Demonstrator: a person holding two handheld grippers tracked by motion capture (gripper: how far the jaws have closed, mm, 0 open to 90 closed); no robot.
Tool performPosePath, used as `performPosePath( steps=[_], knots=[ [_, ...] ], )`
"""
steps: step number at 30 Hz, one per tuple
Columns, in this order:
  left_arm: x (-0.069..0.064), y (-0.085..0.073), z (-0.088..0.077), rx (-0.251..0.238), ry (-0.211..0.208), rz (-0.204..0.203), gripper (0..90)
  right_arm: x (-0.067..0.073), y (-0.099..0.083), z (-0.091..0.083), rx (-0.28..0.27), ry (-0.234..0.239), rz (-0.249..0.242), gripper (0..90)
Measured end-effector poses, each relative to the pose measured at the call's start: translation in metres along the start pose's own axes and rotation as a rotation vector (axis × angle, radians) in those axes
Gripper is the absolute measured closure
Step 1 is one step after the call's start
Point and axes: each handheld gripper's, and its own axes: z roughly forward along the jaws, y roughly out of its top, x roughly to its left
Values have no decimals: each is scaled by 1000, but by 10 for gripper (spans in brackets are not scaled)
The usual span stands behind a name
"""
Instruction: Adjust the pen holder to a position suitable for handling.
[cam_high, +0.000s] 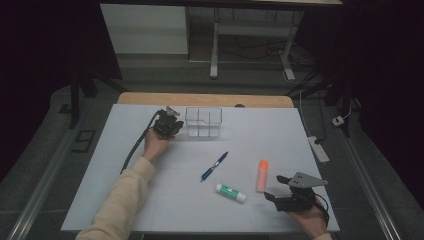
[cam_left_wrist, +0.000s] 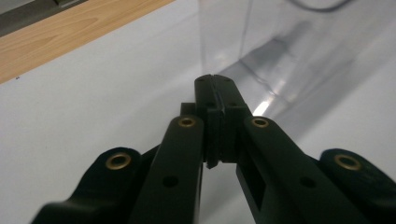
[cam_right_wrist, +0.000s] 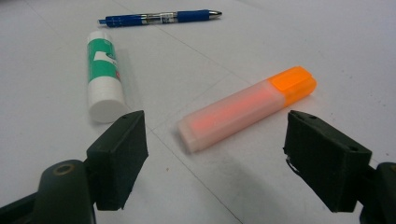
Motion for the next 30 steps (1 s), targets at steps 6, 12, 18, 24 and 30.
performPosePath(
  steps=[6, 12, 18, 24, 30],
  knots=[
    [-11, -10, -23, -3, -41, 4, 886, -1, 0, 0, -14, -5, 2, 209],
    [-25, -17, -40, 2, -78, 23, 849, -4, 0, 0, -20, -11, 12, 208],
    [-35, -23, -56, -8, -119, 36, 743, -3, 1, 1, -9, -12, -1, 208],
    [-40, -30, -69, -33, -183, 60, 619, -3, 1, 1, -10, -3, -1, 208],
    [-40, -36, -81, -24, -232, 78, 460, -1, 2, 4, -6, 1, -13, 208]
  ],
)
